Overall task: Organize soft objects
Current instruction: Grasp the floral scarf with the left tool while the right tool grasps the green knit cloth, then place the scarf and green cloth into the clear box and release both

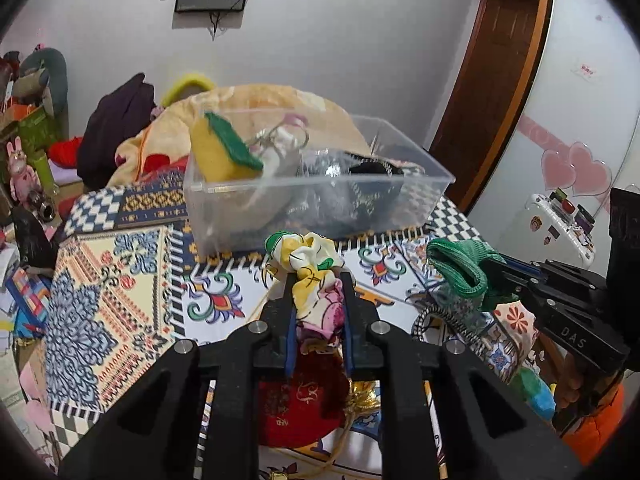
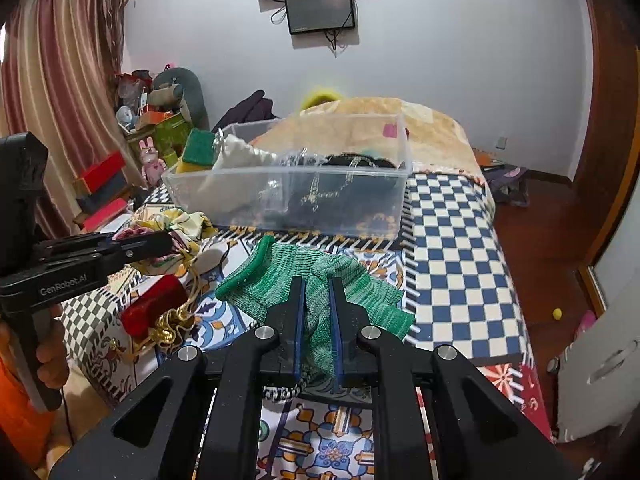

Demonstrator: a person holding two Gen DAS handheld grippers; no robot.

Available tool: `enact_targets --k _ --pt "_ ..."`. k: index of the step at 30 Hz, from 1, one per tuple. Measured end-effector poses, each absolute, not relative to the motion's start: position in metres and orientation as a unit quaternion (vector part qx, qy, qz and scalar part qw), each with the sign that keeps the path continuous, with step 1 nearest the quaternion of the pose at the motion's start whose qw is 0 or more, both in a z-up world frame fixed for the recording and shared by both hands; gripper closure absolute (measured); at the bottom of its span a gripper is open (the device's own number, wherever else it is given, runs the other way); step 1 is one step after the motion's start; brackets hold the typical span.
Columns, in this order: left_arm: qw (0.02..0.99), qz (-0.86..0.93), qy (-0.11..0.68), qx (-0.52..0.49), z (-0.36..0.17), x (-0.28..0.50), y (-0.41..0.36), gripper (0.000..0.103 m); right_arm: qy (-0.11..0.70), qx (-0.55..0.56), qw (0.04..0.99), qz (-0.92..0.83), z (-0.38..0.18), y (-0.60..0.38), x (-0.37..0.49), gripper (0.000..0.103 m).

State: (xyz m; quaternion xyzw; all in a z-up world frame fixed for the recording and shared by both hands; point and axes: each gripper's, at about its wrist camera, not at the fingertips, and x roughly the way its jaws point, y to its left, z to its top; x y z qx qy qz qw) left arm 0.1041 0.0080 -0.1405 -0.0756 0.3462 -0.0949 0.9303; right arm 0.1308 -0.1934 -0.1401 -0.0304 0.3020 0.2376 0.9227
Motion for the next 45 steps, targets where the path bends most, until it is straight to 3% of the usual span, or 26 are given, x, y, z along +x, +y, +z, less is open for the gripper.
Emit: enact_targets --k 21,45 --pt "0.959 -0.09 0.266 -0.044 -0.061 0.148 0.004 0.086 0.204 -0.057 0.955 0.21 -0.065 -0.173 0.176 0.093" --pt "0.932 -0.067 0.357 -0.016 -0.126 0.245 -0.008 0.086 0.29 -0.092 0.928 0.214 -0.115 -0.139 0.245 0.093"
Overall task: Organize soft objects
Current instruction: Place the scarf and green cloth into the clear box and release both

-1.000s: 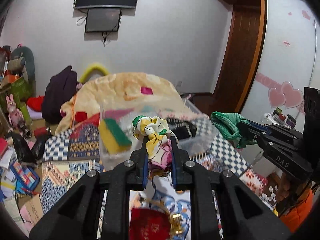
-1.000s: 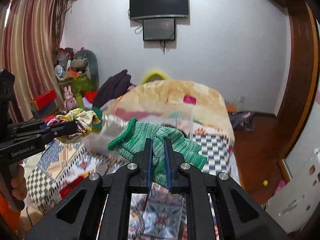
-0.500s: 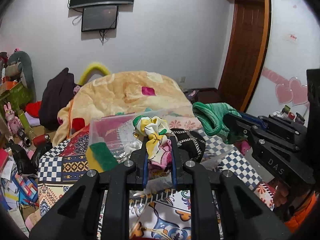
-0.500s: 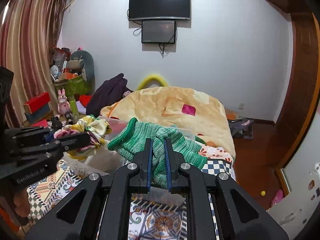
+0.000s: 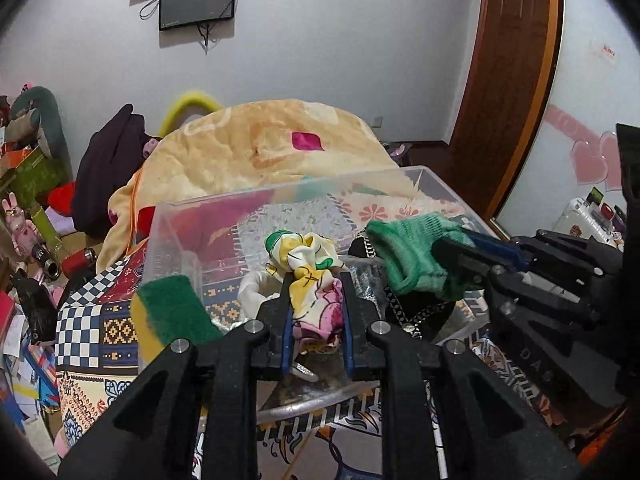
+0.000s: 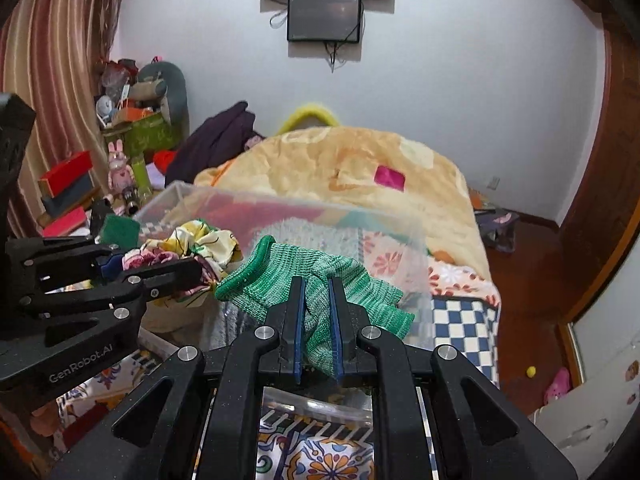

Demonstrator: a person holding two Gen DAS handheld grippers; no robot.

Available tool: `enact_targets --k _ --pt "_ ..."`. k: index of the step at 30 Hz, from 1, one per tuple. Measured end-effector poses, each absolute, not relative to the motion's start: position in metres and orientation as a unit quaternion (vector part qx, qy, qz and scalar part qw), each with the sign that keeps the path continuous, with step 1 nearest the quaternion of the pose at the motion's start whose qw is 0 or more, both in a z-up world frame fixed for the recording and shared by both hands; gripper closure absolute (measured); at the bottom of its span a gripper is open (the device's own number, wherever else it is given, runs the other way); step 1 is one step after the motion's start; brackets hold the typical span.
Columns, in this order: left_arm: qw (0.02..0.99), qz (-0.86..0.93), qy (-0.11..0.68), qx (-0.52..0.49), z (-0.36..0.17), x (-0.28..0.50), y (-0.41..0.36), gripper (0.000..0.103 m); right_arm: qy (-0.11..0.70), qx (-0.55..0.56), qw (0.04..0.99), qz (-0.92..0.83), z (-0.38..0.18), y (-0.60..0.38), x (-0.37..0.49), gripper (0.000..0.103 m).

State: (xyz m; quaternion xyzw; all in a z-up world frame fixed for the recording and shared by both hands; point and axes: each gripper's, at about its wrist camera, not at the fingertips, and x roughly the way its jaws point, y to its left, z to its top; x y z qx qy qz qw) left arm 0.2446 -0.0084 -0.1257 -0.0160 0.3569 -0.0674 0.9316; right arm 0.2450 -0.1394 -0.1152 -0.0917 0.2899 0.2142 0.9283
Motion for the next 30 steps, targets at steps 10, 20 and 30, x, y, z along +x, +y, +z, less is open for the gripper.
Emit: enact_targets --k 10,20,30 --pt "0.931 -0.068 0.36 0.004 -0.129 0.239 -0.016 0.068 0.311 -0.105 0.919 0.219 -0.12 -0.139 0.245 0.087" --pt "0.932 -0.08 0.354 0.002 -0.116 0.217 -0.017 0.058 0.307 -0.109 0.917 0.231 -0.111 -0.148 0.227 0.072" --pt "0.946 -0.079 0.314 -0.008 -0.084 0.167 -0.009 0.051 0.258 -0.081 0.934 0.233 -0.081 -0.169 0.19 0.045"
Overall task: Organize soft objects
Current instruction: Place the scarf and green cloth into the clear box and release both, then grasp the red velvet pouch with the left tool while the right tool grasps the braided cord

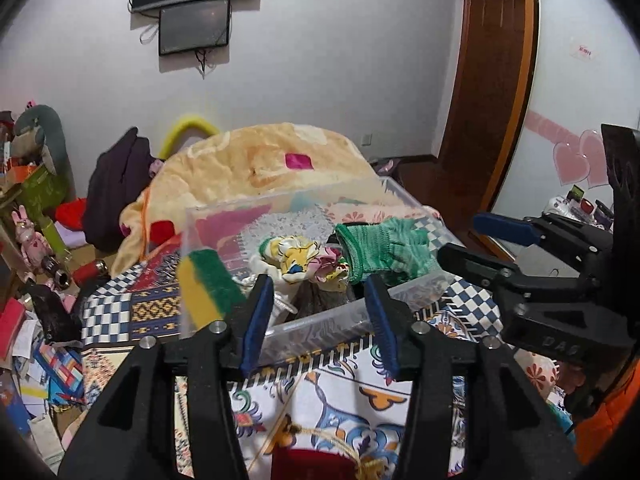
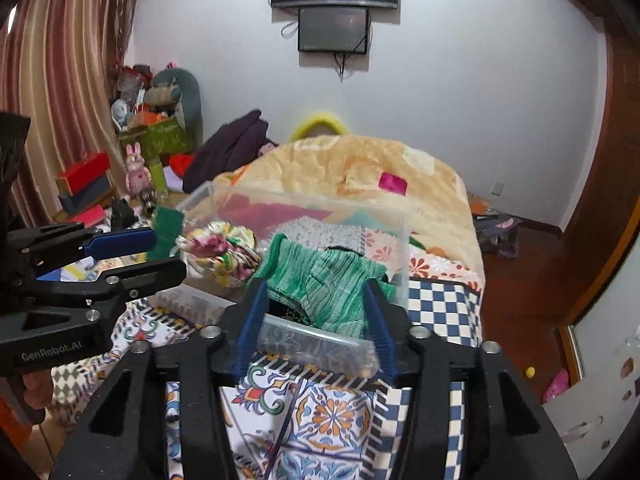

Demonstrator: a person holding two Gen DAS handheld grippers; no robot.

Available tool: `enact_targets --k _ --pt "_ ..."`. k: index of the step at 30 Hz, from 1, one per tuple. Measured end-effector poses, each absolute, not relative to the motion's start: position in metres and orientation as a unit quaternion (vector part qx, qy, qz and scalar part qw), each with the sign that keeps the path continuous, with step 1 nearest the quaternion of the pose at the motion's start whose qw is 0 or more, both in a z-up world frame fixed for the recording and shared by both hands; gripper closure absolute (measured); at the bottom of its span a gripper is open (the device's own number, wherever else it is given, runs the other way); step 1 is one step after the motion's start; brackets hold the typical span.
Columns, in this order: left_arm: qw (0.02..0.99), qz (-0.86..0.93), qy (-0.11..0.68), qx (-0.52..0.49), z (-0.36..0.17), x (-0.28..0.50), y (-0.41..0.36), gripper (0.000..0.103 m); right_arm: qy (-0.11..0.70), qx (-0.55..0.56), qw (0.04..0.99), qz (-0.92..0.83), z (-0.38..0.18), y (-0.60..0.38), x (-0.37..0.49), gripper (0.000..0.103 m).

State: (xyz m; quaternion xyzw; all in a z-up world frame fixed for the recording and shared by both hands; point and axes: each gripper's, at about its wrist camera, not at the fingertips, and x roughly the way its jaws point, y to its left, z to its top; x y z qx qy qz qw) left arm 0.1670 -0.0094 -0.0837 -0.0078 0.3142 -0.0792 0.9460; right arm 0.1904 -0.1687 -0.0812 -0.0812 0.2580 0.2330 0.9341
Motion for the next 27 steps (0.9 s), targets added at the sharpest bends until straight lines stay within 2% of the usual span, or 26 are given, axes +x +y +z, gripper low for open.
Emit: enact_targets --k 4,6,8,12,27 --pt "0.951 -0.081 0.297 -0.017 -0.07 0.143 -0.006 0.04 0.24 -0.078 0.94 0.232 -0.075 -0.174 0.174 0.035" --pt "0.951 -0.083 0.298 -0.018 -0.067 0.134 -0.005 0.029 0.232 -0.073 0.942 0.232 -0.074 -0.177 0.165 0.027" --pt "0.953 -0.08 0.291 -0.016 -0.064 0.124 -0.005 0.025 0.231 -0.063 0.942 0.237 -0.076 -0.179 0.158 0.021" --pt "0.955 -0.076 0.288 -0.015 -0.066 0.105 -0.006 0.01 0.239 -0.056 0.939 0.239 -0.085 -0.178 0.15 0.019" --pt "0.924 -0.073 0.373 -0.034 -0.142 0.08 -0.002 0.008 0.303 -0.065 0.916 0.253 -0.142 -0.171 0.131 0.019"
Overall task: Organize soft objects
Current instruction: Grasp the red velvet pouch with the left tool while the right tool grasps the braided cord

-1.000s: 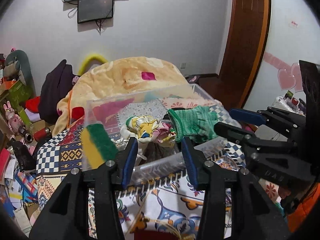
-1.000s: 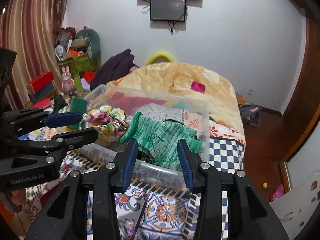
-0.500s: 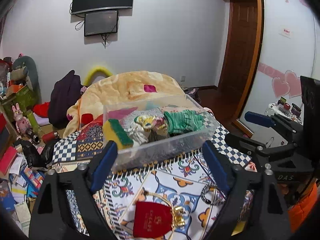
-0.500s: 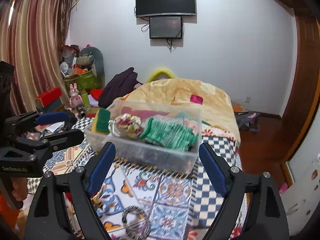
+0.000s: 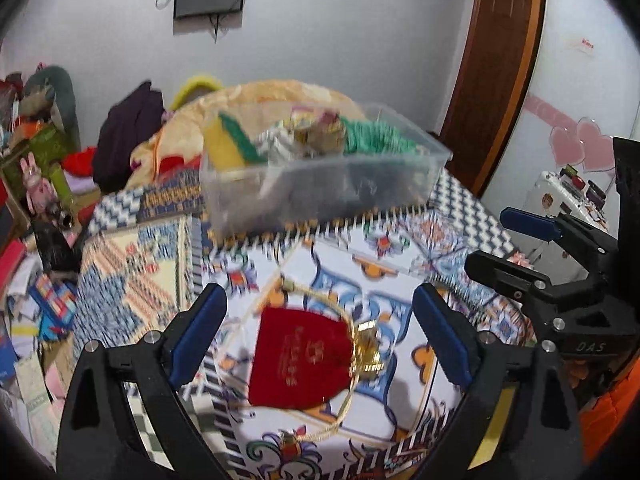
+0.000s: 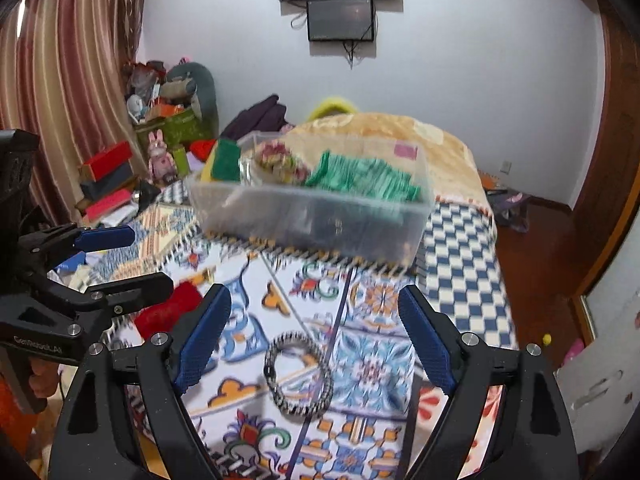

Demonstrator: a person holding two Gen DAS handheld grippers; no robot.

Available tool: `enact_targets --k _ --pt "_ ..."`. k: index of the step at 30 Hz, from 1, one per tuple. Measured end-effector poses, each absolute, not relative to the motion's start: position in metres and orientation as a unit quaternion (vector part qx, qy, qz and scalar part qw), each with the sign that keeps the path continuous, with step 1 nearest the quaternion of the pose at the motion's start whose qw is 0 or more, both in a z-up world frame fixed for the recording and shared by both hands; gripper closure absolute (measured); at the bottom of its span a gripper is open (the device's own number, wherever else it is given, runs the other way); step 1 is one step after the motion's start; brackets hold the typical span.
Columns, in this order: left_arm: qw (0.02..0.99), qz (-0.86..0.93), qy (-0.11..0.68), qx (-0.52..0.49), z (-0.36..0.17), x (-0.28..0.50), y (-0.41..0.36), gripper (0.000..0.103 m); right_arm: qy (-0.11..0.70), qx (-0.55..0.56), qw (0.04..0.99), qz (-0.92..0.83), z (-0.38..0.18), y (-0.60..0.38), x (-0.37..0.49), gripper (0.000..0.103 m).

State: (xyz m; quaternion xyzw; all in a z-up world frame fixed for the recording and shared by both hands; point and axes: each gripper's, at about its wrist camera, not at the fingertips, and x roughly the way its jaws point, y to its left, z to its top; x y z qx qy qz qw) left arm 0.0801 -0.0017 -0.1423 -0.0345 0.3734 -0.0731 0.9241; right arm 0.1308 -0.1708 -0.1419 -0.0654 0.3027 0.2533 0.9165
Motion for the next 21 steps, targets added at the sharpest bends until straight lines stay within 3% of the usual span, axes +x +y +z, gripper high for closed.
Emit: enact_targets --k 11,13,14,15,19,21 --pt "0.909 -0.065 0.408 -0.053 -0.181 0.073 -0.004 0.008 0.354 -0.068 0.899 0.249 -0.187 -0.171 0.122 0.02" --pt "0.913 -0.058 0.4 -0.049 -0.182 0.07 -0.006 0.008 0.353 -0.074 0.899 0.249 -0.189 -0.169 0.121 0.027" --pt "0.914 -0.058 0.399 -0.046 -0.183 0.07 -0.007 0.009 0.358 -0.077 0.896 0.25 -0.19 -0.168 0.121 0.036" --pt "0.915 -0.059 0.396 -0.044 -0.183 0.069 -0.008 0.013 0.36 -0.08 0.895 0.252 -0.191 -0.167 0.121 0.047" --pt "0.913 -0.069 0.401 -0.041 -0.186 0.071 -0.01 0.028 0.355 -0.089 0.897 0.248 -0.192 -0.166 0.12 0.063" --pt "0.912 -0.071 0.401 -0.047 -0.187 0.071 -0.008 0.035 0.354 -0.085 0.898 0.248 -0.19 -0.167 0.12 0.079"
